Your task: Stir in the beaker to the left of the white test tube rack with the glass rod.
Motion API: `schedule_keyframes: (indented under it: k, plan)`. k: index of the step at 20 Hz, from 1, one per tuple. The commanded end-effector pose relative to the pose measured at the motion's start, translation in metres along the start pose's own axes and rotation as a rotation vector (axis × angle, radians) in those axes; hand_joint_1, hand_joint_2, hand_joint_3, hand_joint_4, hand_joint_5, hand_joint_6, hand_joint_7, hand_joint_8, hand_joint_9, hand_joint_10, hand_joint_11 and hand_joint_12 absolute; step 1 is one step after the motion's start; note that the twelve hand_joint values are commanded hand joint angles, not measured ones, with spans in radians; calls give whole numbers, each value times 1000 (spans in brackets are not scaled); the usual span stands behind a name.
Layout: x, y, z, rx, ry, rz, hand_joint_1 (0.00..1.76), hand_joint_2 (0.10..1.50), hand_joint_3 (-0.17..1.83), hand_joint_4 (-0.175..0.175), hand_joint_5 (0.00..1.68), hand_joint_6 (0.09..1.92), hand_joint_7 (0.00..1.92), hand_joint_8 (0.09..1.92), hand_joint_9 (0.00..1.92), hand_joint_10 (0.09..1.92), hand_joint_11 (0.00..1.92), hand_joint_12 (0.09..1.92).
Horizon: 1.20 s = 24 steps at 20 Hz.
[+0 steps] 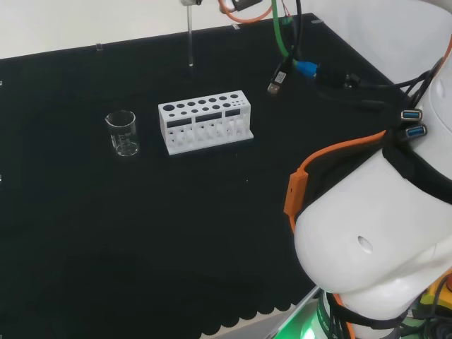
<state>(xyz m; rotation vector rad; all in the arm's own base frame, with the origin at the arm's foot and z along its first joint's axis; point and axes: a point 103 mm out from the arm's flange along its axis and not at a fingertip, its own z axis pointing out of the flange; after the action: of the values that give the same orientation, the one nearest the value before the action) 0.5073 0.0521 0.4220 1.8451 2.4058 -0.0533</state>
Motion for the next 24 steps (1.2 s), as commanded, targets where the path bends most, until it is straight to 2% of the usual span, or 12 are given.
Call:
schedule_keyframes:
  k: [1,9,24]
  plan:
    - [29,5,-8,-7,8,-36,1312,1076,-175,-175,1234,583,1284,596,1795,373,1629,664]
    - [64,15,-21,-20,18,-84,1312,1075,-175,-175,1236,579,1286,592,1796,374,1629,666]
    - [130,18,-20,-5,16,-188,1313,1074,-175,-175,1239,574,1289,587,1797,374,1629,667]
